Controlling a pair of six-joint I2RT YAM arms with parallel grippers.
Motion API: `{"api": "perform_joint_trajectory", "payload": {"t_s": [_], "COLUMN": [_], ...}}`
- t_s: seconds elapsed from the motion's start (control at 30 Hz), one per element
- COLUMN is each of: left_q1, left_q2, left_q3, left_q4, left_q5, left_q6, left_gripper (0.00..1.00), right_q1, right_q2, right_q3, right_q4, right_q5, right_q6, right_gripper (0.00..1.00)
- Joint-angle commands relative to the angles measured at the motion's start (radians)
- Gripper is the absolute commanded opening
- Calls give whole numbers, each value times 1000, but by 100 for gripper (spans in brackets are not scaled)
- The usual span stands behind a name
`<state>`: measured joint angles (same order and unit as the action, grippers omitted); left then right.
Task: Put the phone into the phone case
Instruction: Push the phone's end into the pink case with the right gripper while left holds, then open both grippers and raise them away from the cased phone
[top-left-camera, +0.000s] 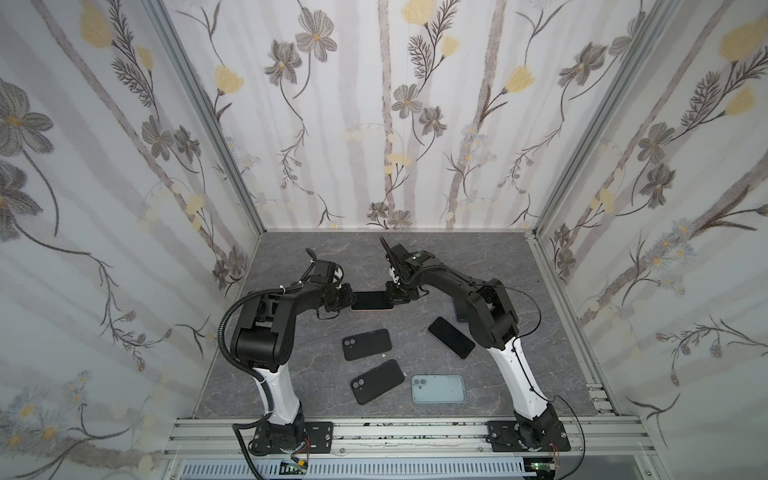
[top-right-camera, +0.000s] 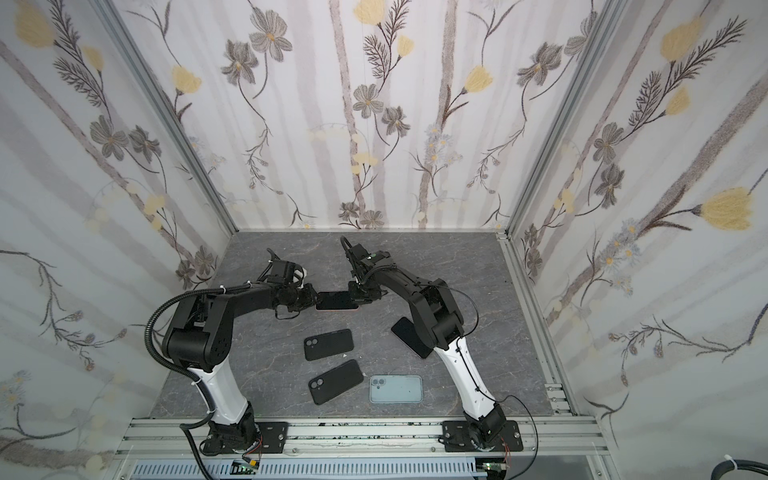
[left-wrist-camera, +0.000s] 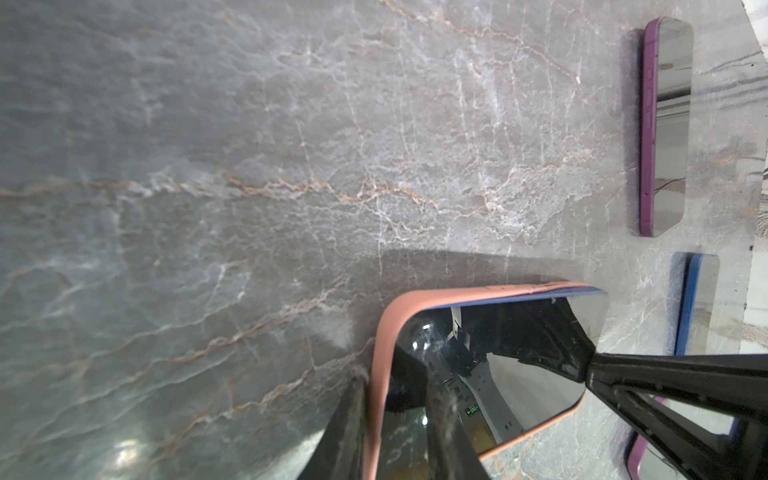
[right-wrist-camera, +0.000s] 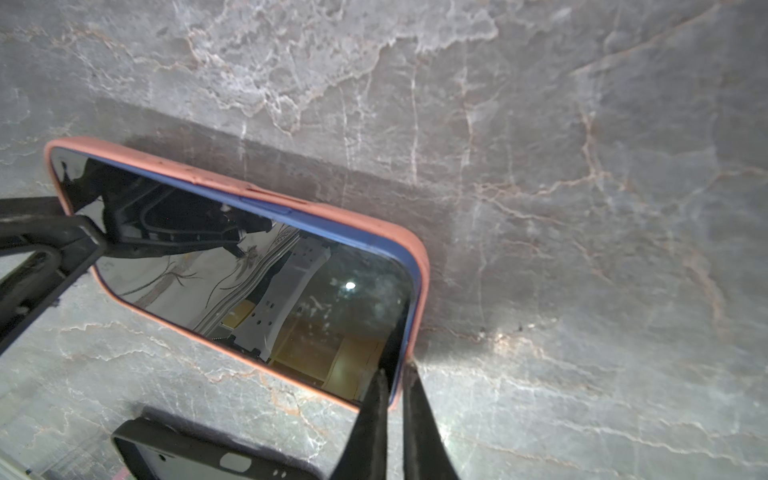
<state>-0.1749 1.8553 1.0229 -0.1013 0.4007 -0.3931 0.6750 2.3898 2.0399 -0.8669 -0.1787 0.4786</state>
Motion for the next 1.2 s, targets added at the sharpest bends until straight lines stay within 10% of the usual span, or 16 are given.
{"api": "perform_joint_trajectory", "payload": {"t_s": [0.0, 1.17], "left_q1": [5, 8], "left_q2": [-20, 55], "left_q3": [17, 60], "left_q4": [-2, -37], "left_q5": [-25, -25], "left_q6": [-7, 8], "left_gripper": [27, 26], "right_q1": [-4, -30], "right_q2": [-27, 175], "right_q3": [38, 148], "right_q4": [-30, -131], "right_q5": [49, 38], "right_q6": [6, -50], "right_gripper": [14, 9]}}
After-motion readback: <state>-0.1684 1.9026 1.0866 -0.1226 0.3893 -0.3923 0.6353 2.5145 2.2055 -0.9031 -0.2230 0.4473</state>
